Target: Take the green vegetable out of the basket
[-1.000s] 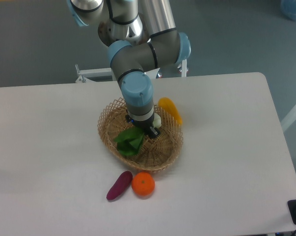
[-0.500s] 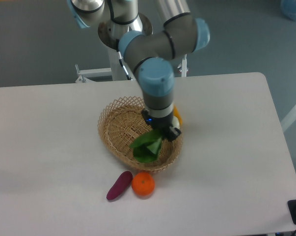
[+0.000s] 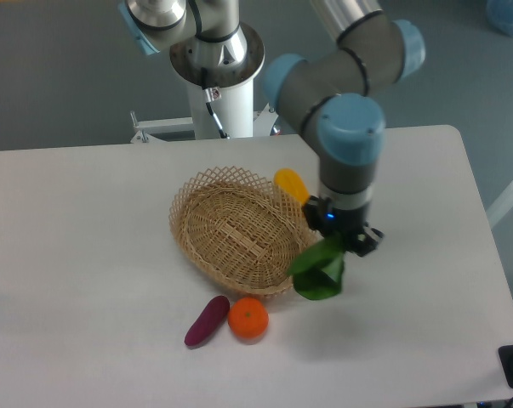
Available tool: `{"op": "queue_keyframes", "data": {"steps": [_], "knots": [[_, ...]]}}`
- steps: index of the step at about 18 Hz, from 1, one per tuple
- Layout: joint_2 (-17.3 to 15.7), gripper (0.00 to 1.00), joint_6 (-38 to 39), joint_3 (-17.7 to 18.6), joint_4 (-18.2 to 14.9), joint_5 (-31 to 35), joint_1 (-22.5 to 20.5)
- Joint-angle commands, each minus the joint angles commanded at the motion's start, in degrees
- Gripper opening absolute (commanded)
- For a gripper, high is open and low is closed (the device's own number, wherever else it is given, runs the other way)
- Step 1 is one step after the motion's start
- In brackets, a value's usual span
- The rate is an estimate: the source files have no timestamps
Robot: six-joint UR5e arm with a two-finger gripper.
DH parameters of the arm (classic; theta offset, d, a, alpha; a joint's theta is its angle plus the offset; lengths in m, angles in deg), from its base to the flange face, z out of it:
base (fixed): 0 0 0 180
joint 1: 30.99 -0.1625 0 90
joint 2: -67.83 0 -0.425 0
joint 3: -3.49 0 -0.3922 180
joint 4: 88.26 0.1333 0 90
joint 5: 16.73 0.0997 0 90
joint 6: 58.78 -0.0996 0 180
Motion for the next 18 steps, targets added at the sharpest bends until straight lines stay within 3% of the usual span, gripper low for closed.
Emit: {"op": "queue_keyframes", "data": {"steps": [6,13,18], "knots": [[3.1,0.2,-2.5,-3.3,-0.3,0.0,-2.4],[7.4,0.22,-4.7,-11.7,-9.0,0.2,-3.3],[7.7,0.23,-4.7,-12.1,-9.7,0.3,-3.2]]}}
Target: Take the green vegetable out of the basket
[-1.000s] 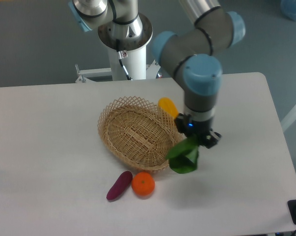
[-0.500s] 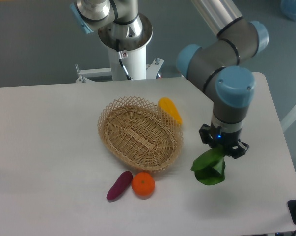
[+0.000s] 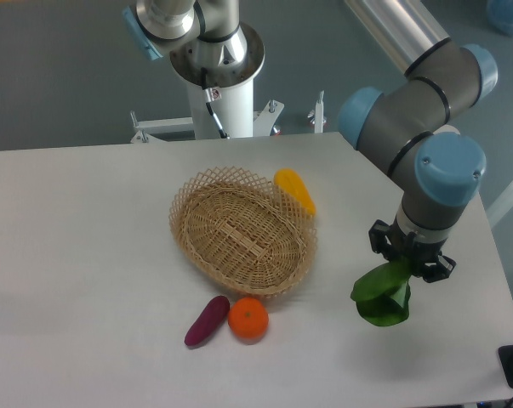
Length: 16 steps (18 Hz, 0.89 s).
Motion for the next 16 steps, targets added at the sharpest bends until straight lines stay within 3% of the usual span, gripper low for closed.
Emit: {"op": "queue_keyframes", "data": {"steps": [16], "knots": [[0.0,0.23,-0.7,0.3,0.1,-0.6,-0.3]]}}
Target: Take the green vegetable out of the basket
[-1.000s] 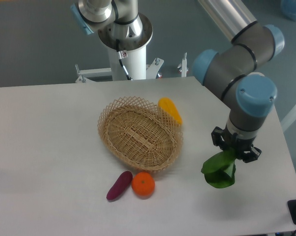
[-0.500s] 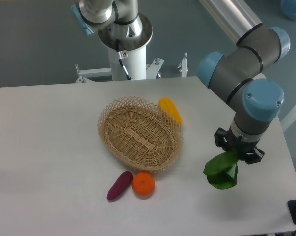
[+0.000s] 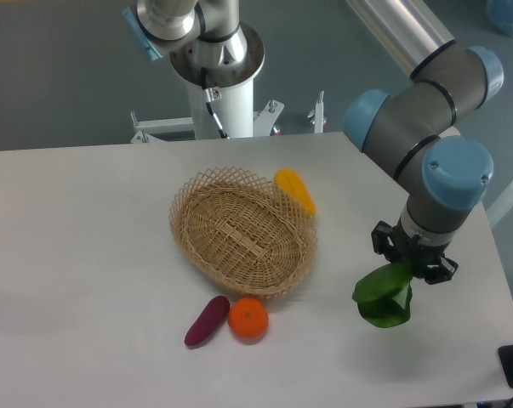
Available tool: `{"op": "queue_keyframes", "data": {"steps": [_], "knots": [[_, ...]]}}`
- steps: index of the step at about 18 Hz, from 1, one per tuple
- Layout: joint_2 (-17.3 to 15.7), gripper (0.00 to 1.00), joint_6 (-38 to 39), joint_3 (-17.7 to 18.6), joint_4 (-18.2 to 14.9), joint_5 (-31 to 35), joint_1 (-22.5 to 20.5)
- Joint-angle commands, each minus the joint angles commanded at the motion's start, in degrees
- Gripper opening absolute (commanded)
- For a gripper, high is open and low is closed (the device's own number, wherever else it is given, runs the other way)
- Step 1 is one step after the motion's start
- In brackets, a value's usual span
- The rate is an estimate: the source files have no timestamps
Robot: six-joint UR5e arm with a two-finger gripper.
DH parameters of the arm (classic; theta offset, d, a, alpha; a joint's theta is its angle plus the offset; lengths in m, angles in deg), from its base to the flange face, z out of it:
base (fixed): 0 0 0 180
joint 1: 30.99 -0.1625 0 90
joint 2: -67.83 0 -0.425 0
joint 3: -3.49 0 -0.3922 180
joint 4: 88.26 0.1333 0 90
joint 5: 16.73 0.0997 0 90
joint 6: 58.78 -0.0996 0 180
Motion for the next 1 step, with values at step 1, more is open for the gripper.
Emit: {"op": "queue_keyframes", "data": {"steps": [1], "knots": [[0.0,0.23,0.0,0.1,0.0,0.0,0.0]]}}
